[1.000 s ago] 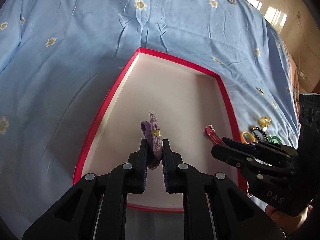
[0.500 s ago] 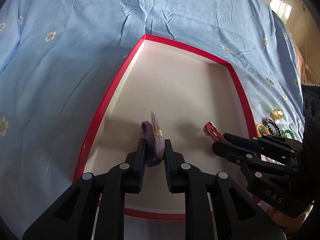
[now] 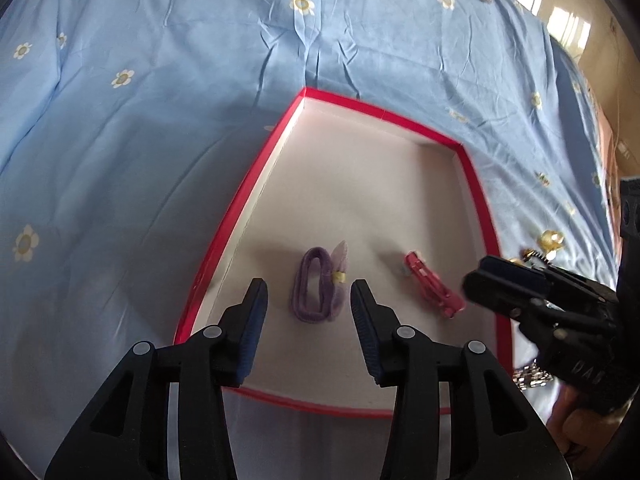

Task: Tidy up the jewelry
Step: 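Open both tools to drop the hair tie and clip into the box, then grasp the yellow bangle with the left tool while the right tool grasps the yellow claw clip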

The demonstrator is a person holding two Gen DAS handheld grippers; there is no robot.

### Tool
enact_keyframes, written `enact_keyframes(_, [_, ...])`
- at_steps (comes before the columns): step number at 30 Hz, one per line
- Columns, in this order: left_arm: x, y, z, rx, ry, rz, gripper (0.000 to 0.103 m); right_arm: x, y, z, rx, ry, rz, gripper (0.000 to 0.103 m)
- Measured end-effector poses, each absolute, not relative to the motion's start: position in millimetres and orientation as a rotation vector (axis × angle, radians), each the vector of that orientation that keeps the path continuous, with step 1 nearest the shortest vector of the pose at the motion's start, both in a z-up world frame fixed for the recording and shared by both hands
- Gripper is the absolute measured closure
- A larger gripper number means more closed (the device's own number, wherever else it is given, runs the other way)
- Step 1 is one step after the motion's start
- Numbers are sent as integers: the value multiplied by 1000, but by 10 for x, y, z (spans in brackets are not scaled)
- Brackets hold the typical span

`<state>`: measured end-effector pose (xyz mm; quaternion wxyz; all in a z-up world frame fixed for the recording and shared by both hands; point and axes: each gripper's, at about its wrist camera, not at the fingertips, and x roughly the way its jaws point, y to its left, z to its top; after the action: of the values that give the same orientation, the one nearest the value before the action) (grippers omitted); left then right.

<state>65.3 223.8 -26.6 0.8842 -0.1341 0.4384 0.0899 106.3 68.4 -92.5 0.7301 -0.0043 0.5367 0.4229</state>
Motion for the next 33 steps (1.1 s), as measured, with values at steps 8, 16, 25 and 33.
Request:
enact_keyframes(8, [620,2045,-131,-341,877,125,55,1222,-25,-726,85,1130,808,63])
enact_keyframes(16, [680,1639,-9,-329,865,29,55,1402,-765,-663,137,1110,650,58])
enact_keyframes(25, [769,1273,58,-289,875,-41,54,1466,-1265,-597,166,1091,565,55])
enact_keyframes(33, [847,970,90,-248,893,-95,52,1481,-1450,-602,178,1090,545,51])
